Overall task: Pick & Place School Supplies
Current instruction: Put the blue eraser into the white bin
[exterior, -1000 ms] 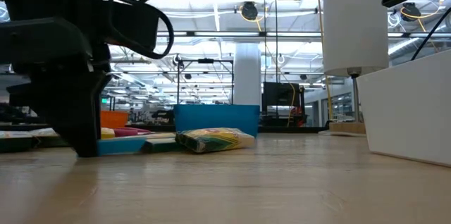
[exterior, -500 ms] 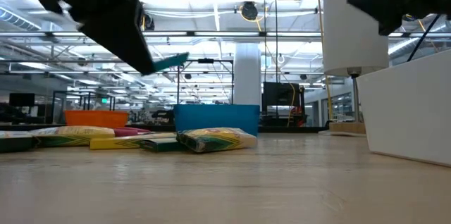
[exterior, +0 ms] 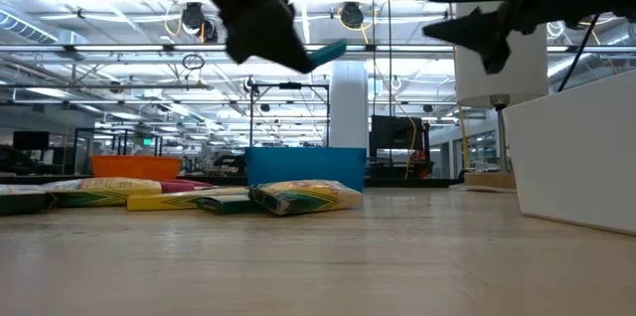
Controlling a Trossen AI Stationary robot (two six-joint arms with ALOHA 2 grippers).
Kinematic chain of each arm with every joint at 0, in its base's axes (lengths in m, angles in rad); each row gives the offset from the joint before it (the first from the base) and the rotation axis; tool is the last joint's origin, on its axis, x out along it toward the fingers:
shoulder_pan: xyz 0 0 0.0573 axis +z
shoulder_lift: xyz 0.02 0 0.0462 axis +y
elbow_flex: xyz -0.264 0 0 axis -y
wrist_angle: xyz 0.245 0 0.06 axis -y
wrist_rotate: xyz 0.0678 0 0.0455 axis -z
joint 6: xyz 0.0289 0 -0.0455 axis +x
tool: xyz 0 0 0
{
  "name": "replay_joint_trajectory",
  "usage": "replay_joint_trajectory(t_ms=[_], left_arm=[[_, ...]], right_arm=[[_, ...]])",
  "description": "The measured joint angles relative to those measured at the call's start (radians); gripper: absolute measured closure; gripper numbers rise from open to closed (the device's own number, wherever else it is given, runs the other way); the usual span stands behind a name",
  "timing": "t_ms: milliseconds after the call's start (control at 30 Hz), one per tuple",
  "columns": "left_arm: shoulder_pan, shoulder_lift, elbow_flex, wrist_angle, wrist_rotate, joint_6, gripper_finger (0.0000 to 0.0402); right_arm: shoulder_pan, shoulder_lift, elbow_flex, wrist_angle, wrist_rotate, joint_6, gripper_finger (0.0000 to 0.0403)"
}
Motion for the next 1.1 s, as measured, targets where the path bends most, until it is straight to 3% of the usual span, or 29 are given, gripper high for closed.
replay_joint_trajectory(t_ms=[167,400,1100], left_arm=[[0.021,-0.001,0.001,0.129,-0.033,0.146,0.0284],[0.041,-0.002,0.002,0.123,-0.034,0.162,0.0284],[0.046,0.002,0.002,0.116,-0.032,0.146,0.0284]], right_arm=[[-0.080,0.096,0.043,-0.001,-0.079,0.123,0.0195],[-0.147,0.203,0.096,0.058,-0.191,0.166,0.0195],[-0.222,0.381,0.238,0.082,-0.258,0.135,0.0195]])
